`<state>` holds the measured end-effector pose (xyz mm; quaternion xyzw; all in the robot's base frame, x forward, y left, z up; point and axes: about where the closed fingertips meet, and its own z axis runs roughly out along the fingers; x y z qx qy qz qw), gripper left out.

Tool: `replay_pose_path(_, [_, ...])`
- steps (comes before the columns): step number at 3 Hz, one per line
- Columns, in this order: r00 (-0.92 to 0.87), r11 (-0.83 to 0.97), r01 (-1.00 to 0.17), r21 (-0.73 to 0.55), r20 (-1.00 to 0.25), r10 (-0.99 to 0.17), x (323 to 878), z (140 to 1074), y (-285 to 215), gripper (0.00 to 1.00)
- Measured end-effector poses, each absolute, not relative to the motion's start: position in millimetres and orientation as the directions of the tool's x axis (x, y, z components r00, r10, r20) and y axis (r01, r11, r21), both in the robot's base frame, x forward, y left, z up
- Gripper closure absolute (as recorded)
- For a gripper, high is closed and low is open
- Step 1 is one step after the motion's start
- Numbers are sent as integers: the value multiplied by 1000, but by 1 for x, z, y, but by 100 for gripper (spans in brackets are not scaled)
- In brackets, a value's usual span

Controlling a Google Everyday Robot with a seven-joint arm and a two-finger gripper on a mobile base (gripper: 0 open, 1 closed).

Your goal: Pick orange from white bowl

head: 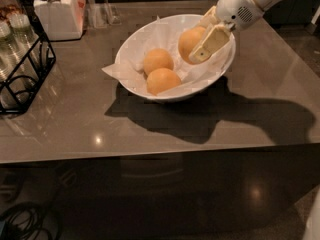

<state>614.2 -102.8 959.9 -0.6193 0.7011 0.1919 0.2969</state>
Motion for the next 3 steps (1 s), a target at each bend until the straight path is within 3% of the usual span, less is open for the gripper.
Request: replay_pose_path(3, [44, 251, -931, -264, -766, -641, 522, 1030, -119, 100])
